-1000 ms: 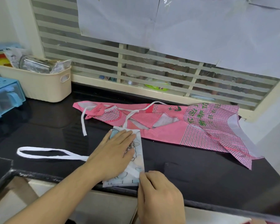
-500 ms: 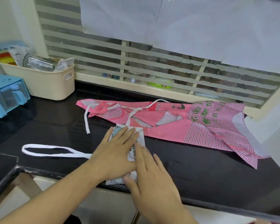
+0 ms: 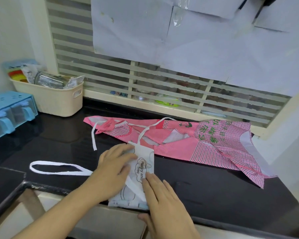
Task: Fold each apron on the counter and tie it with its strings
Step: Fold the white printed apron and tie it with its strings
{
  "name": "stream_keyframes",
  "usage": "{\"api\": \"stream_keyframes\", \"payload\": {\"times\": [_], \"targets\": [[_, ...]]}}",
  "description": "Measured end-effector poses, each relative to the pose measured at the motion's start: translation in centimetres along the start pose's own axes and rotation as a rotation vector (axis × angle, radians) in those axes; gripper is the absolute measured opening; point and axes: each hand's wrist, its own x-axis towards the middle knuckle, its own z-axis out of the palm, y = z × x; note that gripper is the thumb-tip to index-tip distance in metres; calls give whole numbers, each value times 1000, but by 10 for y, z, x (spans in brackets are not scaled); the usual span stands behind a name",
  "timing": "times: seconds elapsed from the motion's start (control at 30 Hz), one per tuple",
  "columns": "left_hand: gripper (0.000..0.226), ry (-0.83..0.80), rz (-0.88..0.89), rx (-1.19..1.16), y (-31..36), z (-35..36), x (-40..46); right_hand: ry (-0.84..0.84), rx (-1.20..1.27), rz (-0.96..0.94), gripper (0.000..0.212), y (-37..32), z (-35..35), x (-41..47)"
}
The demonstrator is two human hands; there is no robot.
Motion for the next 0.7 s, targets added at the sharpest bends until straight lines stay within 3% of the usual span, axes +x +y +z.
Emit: {"api": "stream_keyframes", "payload": {"times": [0.07, 0.17, 0.3, 0.43, 0.53, 0.6, 0.7], "targets": [[63, -21, -21, -73, -7, -16, -16, 59, 61, -12, 96, 5, -1, -6], [91, -281, 99, -26, -12, -37, -45, 153, 202, -13, 68, 12, -6, -12], [87, -434, 151, 126, -4, -47, -67, 225, 334, 39, 56, 11, -7, -14], [64, -186, 164, 35, -11, -27, -72, 287, 461, 100, 32, 12, -10, -12], [33, -44, -5, -112, -3, -19, -63, 222, 628, 231, 12, 10, -24, -3], [19, 2, -122, -251, 6, -17, -51, 191, 732, 332, 16, 8, -35, 5], [29, 62, -222, -258, 18, -14, -34, 175, 787, 448, 14, 7, -42, 23]]}}
